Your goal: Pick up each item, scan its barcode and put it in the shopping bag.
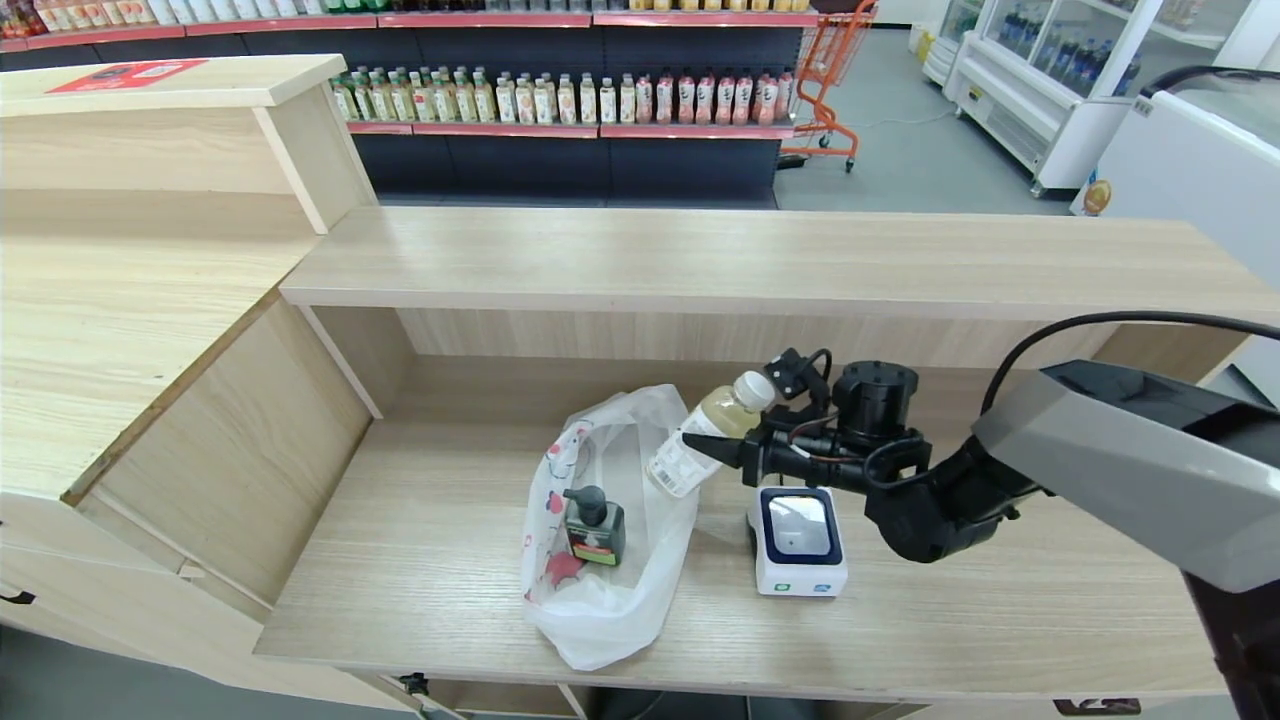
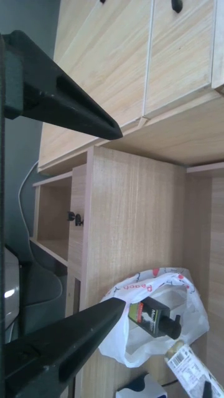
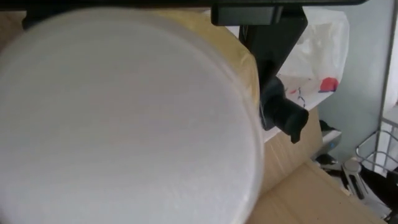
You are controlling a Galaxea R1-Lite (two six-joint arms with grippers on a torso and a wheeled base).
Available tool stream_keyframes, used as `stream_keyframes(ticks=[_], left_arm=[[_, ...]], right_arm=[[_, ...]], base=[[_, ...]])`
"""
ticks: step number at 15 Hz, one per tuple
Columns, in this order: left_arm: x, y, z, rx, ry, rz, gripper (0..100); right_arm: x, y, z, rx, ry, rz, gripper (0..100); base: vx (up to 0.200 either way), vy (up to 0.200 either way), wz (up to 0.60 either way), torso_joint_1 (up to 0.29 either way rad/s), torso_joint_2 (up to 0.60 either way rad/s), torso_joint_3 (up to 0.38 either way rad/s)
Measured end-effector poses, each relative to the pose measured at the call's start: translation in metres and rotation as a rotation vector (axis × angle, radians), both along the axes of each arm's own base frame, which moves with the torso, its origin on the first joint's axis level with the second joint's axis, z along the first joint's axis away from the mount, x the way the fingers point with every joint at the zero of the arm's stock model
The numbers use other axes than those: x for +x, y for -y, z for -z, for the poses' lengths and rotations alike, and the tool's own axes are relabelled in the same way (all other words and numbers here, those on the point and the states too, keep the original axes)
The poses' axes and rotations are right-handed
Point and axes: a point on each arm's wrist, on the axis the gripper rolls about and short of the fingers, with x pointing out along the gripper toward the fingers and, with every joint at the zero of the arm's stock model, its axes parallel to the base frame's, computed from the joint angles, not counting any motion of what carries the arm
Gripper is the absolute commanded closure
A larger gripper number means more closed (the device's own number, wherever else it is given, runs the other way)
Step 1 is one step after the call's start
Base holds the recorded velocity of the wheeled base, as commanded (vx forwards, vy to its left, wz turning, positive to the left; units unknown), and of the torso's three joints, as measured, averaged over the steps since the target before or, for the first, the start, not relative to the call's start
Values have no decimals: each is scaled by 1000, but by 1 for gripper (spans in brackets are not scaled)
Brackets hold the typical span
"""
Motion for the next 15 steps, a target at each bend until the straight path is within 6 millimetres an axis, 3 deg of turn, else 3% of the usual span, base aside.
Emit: stream_keyframes(ticks=[6,11,12,15], left_arm=[[0,0,0,0,0,0,0],[0,0,0,0,0,0,0],[0,0,0,0,0,0,0],[0,0,0,0,0,0,0]], right_arm=[[22,-35,17,-113,102,-68,100],[33,-44,37,-210,249,-98,100],[33,-44,41,-225,258,-101,0],[33,-44,43,-231,268,-108,0]], base=[[0,0,0,0,0,0],[0,0,0,0,0,0],[0,0,0,0,0,0],[0,0,0,0,0,0]])
